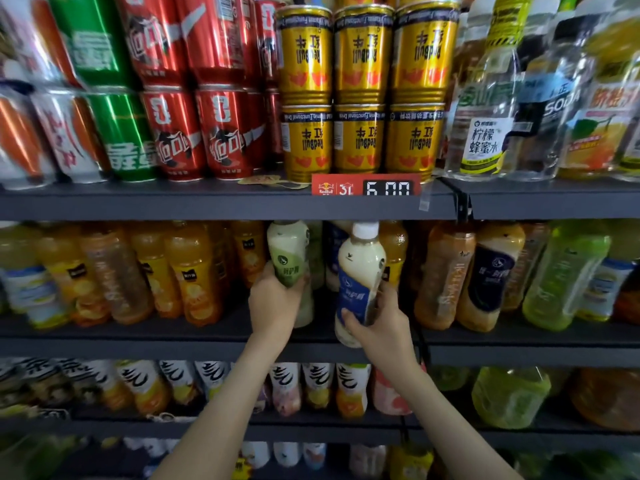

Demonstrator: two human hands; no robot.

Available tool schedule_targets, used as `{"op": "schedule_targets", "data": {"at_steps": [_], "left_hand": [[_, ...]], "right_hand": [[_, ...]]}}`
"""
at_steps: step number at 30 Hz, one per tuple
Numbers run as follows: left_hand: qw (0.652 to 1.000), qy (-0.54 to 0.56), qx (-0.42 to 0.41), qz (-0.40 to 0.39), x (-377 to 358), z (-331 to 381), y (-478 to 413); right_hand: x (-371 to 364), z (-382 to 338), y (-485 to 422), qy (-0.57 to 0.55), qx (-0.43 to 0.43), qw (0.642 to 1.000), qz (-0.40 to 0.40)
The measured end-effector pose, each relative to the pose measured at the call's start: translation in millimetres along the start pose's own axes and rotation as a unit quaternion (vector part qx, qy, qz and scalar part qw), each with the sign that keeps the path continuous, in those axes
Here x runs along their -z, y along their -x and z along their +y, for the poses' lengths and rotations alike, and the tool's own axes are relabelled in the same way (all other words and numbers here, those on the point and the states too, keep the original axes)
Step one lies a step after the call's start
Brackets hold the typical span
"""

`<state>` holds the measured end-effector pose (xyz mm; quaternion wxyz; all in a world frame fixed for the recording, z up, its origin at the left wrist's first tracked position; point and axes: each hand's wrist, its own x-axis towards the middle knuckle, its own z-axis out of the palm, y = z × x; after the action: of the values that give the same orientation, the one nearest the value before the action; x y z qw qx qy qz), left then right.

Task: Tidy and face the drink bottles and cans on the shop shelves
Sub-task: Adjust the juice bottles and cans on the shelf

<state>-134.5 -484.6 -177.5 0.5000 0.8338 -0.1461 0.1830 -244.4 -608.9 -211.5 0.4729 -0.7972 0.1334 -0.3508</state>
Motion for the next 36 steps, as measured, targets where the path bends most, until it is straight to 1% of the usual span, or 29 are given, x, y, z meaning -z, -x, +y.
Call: {"op": "schedule_targets", "data": {"at_steps": [4,11,15,17,21,23,24,26,29,32,34,36], "left_hand": [[1.000,-0.004,-0.014,-0.014,1,-7,-2],[1.000,-0.005,-0.008,-0.026,-6,-10,3],[0.999,-0.023,-0.008,-0.024,-7,-9,2],[0.999,-0.033,-0.003,-0.019,-9,-9,0],[0.999,-0.033,0.002,-0.017,-11,-6,0],[1.000,-0.002,0.006,-0.022,-13,-7,6],[1.000,0.014,0.001,-0.022,-14,-9,11],[0.999,0.025,-0.026,-0.009,-16,-12,24],[0.997,0.019,-0.069,0.010,-18,-14,41],[0.994,0.026,-0.103,-0.011,-13,-12,50],[0.993,0.032,-0.116,-0.018,-7,-12,50],[0.992,0.034,-0.118,-0.014,-1,-15,49]], "right_hand": [[-24,-3,-12,0.018,0.021,1.000,-0.004],[-45,1,-36,0.052,0.007,0.999,-0.008],[-46,6,-33,0.103,0.001,0.995,0.008],[-45,4,-23,0.127,0.026,0.990,0.050],[-29,-7,-4,0.115,0.088,0.971,0.188],[-18,-6,-6,0.103,0.072,0.959,0.253],[-13,-5,-9,0.104,0.054,0.956,0.270],[-8,1,-18,0.114,0.017,0.958,0.263],[-6,6,-33,0.099,-0.036,0.976,0.193],[-3,6,-42,0.133,-0.088,0.977,0.143],[0,5,-42,0.148,-0.097,0.973,0.147],[1,4,-36,0.140,-0.092,0.971,0.168]]}}
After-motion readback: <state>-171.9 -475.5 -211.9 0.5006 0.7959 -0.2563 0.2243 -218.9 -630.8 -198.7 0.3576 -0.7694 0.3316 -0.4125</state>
